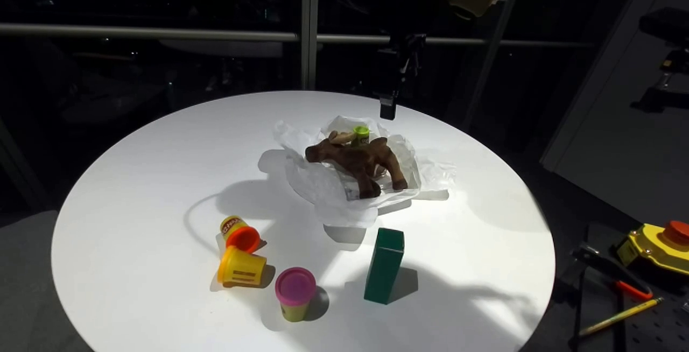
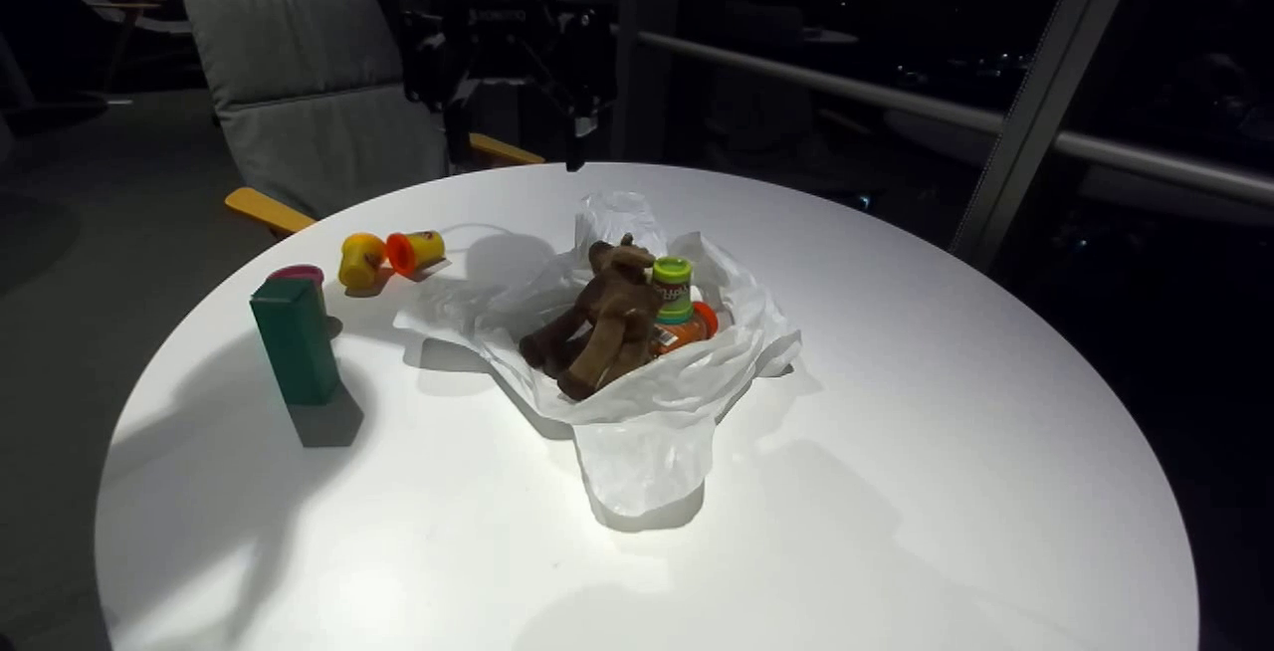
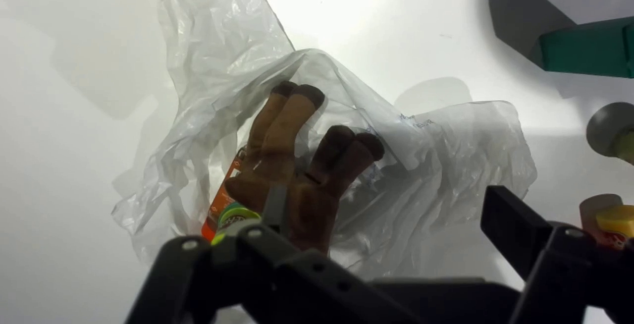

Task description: Put the objects inside the plastic

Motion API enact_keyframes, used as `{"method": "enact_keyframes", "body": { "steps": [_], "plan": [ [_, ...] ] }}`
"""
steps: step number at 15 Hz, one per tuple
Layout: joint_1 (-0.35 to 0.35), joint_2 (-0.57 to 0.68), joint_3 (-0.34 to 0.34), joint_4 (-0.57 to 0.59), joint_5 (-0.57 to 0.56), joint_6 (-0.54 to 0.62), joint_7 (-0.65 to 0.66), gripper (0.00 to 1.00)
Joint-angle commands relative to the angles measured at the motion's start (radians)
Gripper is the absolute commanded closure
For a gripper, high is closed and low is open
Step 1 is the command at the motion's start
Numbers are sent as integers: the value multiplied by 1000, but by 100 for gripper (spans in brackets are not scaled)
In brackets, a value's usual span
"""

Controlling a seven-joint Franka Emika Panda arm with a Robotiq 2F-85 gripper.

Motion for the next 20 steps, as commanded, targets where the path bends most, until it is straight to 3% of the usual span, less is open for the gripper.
{"method": "enact_keyframes", "body": {
  "steps": [1,7,10,13,17,20],
  "plan": [
    [10,21,14,15,-95,49,100,0],
    [107,82,60,82,-228,46,380,0],
    [167,202,63,205,-286,68,533,0],
    [210,361,33,337,-325,134,607,0],
    [223,552,7,487,-209,288,658,0],
    [202,633,18,576,-63,352,623,0]
  ]
}}
